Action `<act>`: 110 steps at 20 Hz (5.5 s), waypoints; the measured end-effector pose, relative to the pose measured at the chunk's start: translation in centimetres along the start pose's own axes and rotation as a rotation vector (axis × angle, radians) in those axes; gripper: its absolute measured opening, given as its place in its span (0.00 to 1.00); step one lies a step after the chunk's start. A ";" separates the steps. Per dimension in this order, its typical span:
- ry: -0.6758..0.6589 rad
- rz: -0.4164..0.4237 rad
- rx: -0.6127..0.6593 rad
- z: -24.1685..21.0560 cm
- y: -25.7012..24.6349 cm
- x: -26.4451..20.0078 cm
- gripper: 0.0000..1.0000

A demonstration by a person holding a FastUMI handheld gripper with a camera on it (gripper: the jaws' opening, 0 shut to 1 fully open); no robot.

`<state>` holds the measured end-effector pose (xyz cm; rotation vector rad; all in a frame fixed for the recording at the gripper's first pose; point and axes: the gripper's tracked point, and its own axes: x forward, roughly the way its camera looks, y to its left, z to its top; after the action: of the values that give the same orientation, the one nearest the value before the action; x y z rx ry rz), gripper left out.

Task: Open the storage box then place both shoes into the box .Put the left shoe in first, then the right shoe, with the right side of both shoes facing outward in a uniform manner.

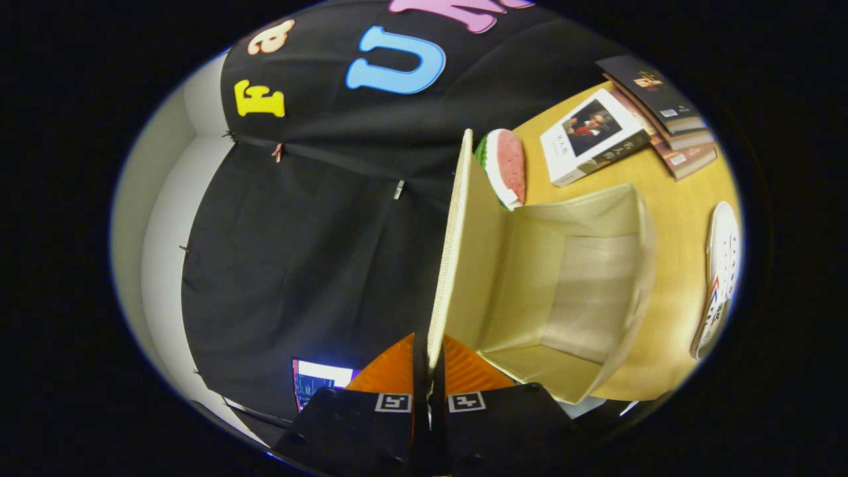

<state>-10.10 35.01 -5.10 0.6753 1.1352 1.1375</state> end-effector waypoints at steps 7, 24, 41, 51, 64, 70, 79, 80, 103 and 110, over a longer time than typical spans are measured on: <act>0.081 0.031 -0.096 -0.5 5.0 8.1 0.05; 0.043 -0.146 -0.363 0.9 3.6 15.7 0.70; -0.322 -0.756 -0.378 7.2 -16.7 -14.8 0.98; -0.246 -0.960 -0.094 1.2 -34.2 -20.7 0.99; -0.070 -0.966 0.007 0.4 -42.6 -17.5 0.97; -0.065 -0.866 0.156 0.2 -41.9 -16.2 0.33; -0.120 -0.757 0.314 -0.3 -40.9 -16.1 0.06; -0.131 -0.733 0.345 -0.6 -40.3 -15.9 0.06; -0.240 -0.598 0.150 6.8 -16.5 -15.1 0.05; -0.145 -0.545 0.125 5.5 -13.0 -5.6 0.05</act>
<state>-0.51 26.20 -12.78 0.4894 1.1769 0.5510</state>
